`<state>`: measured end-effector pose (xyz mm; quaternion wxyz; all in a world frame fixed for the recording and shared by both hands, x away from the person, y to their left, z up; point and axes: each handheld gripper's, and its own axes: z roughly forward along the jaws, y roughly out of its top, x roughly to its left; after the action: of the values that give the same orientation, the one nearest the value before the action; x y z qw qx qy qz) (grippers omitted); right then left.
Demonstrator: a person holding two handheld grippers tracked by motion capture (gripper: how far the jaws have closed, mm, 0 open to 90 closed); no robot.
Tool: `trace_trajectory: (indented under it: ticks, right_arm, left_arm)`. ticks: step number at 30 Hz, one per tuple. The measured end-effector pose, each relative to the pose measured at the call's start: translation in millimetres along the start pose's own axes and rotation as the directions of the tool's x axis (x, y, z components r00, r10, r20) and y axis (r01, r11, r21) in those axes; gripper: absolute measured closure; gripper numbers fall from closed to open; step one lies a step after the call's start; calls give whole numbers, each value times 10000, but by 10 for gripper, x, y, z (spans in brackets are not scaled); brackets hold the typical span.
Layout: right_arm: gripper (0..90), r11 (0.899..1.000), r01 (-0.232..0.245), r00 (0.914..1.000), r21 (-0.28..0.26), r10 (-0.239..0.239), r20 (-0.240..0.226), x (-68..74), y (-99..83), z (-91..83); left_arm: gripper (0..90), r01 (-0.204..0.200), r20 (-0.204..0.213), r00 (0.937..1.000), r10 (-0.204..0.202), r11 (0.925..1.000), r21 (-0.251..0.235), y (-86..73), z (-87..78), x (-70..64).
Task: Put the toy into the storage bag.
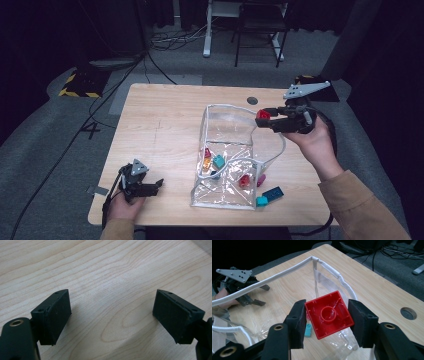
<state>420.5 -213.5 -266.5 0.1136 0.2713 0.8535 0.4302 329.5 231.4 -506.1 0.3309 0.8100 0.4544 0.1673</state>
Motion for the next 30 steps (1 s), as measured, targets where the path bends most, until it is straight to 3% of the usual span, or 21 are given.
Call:
trace_trajectory:
  ticks: [18, 30]
  right_arm:
    - [503, 9982, 148, 9991, 583, -125, -395, 96, 184, 502]
    - [504, 9914, 205, 9986, 1296, -139, -519, 146, 164, 816]
  left_arm:
    - [153, -24, -9, 10000, 24, 10000, -21, 2, 4, 3]
    - [153, -41, -9, 10000, 41, 10000, -7, 3, 3, 5]
